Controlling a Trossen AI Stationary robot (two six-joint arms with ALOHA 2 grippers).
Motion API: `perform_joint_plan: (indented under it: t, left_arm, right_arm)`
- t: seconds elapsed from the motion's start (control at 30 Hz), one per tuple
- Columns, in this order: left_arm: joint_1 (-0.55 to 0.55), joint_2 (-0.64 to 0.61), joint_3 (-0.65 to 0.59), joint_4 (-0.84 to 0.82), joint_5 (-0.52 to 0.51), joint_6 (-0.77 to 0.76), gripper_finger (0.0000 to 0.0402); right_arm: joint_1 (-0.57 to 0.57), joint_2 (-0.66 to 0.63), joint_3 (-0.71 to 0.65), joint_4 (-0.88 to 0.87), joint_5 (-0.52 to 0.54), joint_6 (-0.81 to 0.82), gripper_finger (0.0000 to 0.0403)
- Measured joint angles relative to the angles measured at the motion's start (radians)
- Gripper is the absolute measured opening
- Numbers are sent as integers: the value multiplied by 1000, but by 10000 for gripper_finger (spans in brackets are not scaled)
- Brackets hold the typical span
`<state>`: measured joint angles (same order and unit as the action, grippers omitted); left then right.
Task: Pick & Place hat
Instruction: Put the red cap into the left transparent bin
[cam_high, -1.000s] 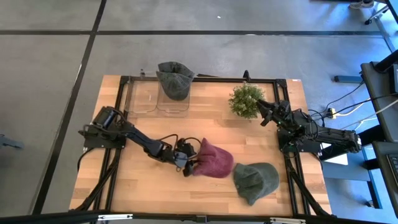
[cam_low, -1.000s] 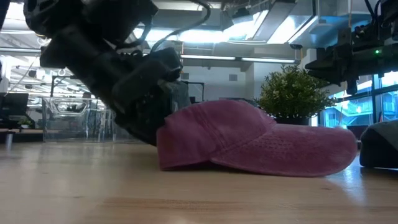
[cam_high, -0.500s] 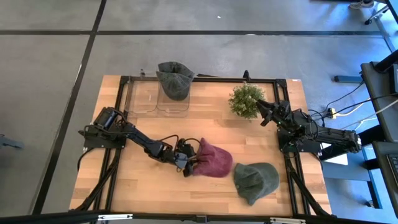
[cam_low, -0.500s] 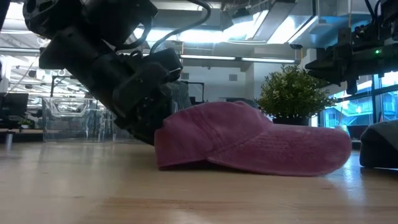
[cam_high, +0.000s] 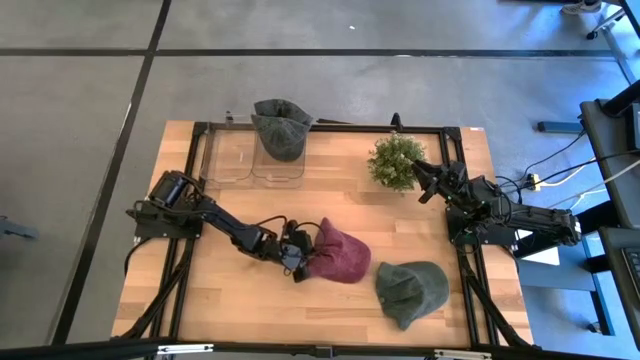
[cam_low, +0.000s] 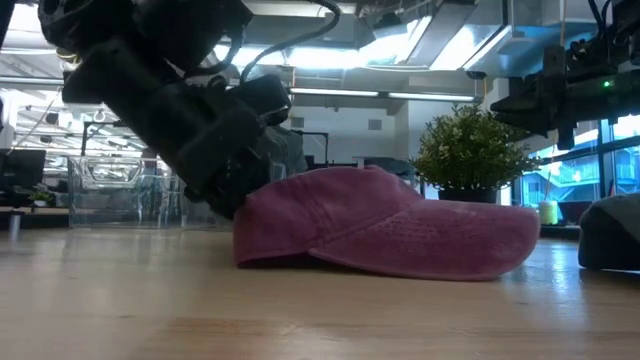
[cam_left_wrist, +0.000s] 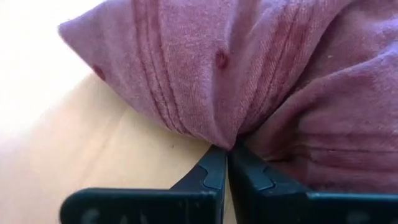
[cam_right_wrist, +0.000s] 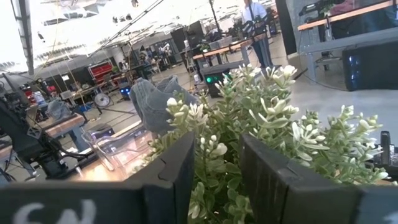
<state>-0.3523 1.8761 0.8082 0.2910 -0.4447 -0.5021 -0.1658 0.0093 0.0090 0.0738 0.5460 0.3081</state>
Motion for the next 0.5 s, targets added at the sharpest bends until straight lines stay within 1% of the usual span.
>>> perform_joint_plan:
  t: [0.27, 0.37, 0.5]
  left_arm:
    - [8, -134, 0, -115, -31, 31, 4]
    - [8, -163, 0, -162, -32, 34, 4]
    - [8, -206, 0, -175, -34, 44, 3]
  right_arm:
    - [0, 0, 0, 1, 0, 1, 126]
    - [0, 0, 0, 0, 0, 1, 126]
    - [0, 0, 0, 1, 0, 1, 126]
